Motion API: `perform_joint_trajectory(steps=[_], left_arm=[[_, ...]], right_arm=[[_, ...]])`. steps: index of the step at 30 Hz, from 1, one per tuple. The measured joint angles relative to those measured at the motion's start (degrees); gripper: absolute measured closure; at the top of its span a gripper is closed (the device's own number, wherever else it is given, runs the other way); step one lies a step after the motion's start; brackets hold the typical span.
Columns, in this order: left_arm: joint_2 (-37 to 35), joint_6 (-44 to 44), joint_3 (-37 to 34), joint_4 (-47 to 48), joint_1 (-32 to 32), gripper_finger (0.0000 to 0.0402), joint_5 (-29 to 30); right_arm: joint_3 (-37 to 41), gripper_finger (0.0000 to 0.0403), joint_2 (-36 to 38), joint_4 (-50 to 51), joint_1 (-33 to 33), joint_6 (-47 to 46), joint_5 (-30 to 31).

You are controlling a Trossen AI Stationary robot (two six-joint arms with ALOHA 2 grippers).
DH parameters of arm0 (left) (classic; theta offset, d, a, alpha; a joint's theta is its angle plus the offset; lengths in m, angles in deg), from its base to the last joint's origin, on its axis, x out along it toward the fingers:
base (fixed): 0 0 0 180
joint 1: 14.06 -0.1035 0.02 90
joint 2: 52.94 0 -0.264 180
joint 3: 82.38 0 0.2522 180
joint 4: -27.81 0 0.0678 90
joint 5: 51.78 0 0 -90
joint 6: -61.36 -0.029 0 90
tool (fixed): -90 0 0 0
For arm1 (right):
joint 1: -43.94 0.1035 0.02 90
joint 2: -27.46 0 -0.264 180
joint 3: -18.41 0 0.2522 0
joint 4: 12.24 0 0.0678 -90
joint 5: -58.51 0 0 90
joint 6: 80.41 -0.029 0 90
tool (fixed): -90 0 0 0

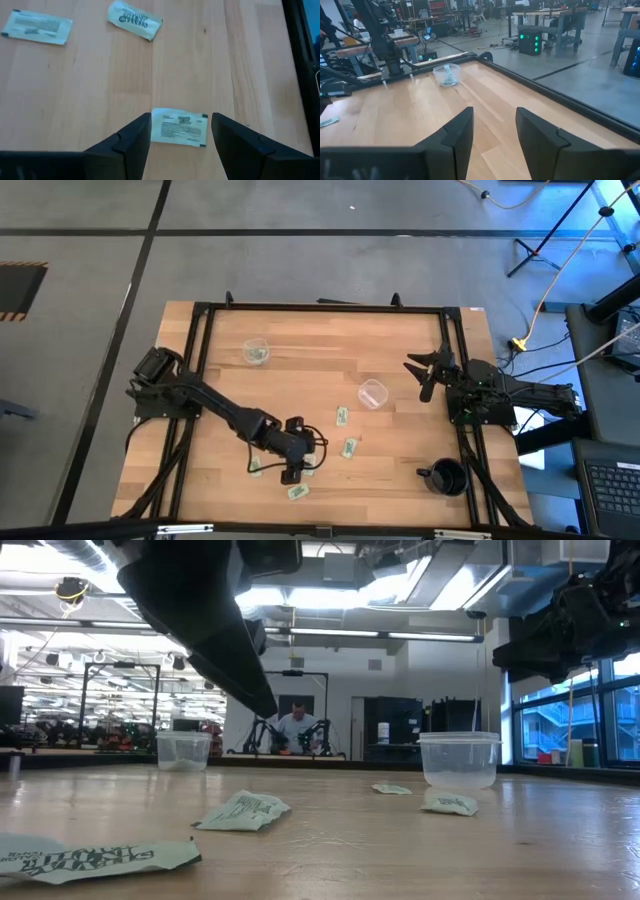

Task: Pick and place Stevia / Truvia into bins
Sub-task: Put the green stevia packet into the left white container

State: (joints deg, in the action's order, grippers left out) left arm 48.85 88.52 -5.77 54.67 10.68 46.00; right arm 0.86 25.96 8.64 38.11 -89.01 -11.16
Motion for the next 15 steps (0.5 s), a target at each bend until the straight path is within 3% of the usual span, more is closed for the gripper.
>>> perform_joint_trajectory(steps=[15], left_arm=[[3.2,-3.9,0.0,-0.6,-0.1,0.0196,-0.8]], right_arm=[[0.0,0.0251,0.0,0.0,0.0,0.0,0.0]])
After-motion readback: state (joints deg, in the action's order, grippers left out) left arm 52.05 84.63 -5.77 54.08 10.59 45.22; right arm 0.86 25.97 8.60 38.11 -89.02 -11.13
